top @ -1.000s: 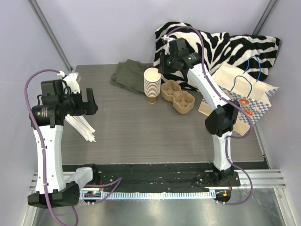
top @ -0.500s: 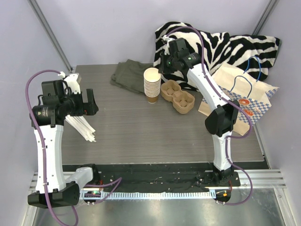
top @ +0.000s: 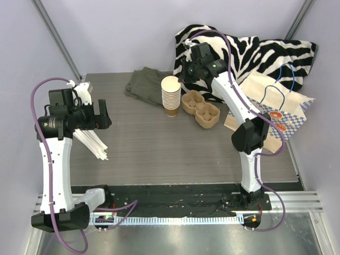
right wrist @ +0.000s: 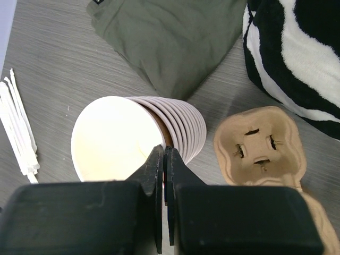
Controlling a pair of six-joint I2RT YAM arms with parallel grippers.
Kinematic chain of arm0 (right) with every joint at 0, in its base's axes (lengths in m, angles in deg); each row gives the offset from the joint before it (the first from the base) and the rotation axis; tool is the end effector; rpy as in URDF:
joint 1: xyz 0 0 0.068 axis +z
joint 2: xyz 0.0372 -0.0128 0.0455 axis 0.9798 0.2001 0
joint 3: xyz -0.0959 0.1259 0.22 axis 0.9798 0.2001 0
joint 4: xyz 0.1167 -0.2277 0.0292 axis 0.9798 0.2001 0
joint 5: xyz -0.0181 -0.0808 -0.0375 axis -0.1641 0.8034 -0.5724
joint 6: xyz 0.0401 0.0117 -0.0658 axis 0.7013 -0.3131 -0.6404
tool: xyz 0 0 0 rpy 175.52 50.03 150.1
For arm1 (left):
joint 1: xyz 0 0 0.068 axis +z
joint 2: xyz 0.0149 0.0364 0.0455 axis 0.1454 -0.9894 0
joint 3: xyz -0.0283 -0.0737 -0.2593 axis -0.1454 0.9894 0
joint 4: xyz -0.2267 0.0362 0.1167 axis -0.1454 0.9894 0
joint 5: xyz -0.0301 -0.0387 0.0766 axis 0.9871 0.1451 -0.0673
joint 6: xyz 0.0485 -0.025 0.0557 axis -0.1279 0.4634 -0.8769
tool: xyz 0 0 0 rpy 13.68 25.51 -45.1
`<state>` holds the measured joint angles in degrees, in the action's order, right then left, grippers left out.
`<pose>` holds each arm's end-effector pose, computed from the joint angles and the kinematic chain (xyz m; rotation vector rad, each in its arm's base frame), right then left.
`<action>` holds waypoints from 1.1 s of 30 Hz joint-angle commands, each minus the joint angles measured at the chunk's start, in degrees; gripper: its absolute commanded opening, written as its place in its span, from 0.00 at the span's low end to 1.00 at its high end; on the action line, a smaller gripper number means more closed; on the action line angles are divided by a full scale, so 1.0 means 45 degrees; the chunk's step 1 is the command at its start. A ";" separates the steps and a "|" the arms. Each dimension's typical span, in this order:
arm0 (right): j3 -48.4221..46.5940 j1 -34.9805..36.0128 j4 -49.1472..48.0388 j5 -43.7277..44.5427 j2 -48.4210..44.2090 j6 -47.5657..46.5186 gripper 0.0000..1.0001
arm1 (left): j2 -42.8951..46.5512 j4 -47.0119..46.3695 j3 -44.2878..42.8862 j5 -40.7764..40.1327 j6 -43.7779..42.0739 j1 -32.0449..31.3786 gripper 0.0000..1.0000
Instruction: Pack the takeout coffee
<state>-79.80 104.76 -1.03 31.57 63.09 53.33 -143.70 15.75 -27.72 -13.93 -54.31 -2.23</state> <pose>0.4362 0.2248 0.3540 -0.2873 2.2519 0.5295 0.1962 0.0041 0.3922 -0.0295 2.3486 -0.2589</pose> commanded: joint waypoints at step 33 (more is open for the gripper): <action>-0.1312 -0.0846 -0.1066 -0.2784 -0.3751 0.0496 0.01 | 0.0304 -0.0640 0.0327 0.0649 0.1394 0.0083 1.00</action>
<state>-83.16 100.83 -1.95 21.54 53.04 57.33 -144.29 14.72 -27.57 -13.55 -50.73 -2.23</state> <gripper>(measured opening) 0.037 0.996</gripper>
